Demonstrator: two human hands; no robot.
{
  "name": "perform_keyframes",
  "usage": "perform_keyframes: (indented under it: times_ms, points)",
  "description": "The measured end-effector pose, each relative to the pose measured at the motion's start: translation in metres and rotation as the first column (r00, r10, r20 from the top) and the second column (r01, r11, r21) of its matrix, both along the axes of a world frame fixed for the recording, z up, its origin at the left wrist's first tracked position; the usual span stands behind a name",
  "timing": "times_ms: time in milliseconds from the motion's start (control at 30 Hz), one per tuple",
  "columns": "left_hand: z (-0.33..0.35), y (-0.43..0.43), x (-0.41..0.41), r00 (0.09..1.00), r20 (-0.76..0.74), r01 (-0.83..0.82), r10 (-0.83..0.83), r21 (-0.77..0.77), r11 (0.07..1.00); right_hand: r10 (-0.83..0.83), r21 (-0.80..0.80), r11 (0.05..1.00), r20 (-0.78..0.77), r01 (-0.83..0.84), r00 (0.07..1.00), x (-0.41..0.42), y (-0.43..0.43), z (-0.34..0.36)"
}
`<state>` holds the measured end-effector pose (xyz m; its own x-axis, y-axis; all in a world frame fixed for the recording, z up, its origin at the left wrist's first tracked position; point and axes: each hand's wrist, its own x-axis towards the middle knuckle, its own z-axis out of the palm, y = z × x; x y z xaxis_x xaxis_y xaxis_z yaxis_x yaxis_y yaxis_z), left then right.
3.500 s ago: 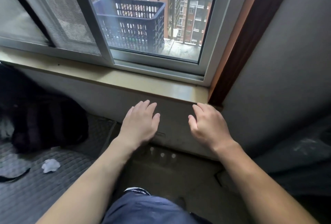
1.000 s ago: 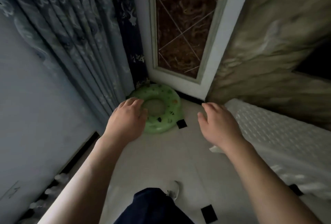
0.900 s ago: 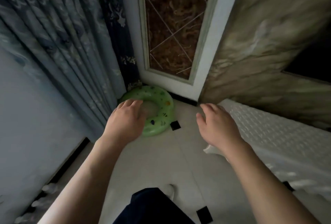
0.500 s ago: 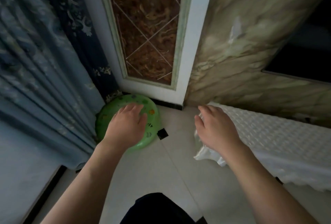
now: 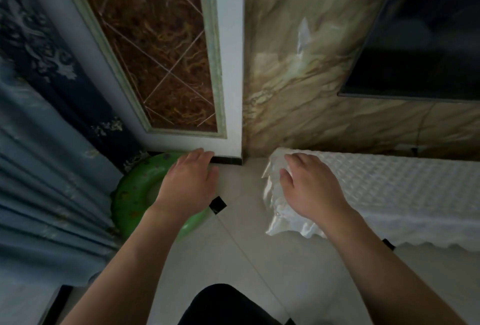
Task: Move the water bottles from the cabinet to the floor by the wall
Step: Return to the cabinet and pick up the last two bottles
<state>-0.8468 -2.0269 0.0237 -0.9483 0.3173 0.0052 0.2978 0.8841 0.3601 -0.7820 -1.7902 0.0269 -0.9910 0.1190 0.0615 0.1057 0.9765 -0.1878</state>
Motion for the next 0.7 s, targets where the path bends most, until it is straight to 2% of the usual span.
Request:
perform_keyframes:
  times_ms: [200, 467, 700]
  points:
    - [0.000, 0.078, 0.022, 0.999, -0.034, 0.006, -0.006, -0.003, 1.000, 0.022, -0.013, 1.000, -0.058, -0.023, 0.998, 0.019, 0.079, -0.002]
    - [0.007, 0.212, 0.065, 0.998, -0.042, 0.046, -0.047, -0.040, 0.998, 0.032, 0.032, 0.999, -0.010, -0.032, 0.999, 0.070, 0.201, -0.002]
    - [0.005, 0.306, 0.081, 0.989, -0.052, 0.139, -0.141, -0.031, 0.990, -0.054, 0.010, 0.998, -0.015, 0.054, 0.998, 0.104, 0.293, -0.001]
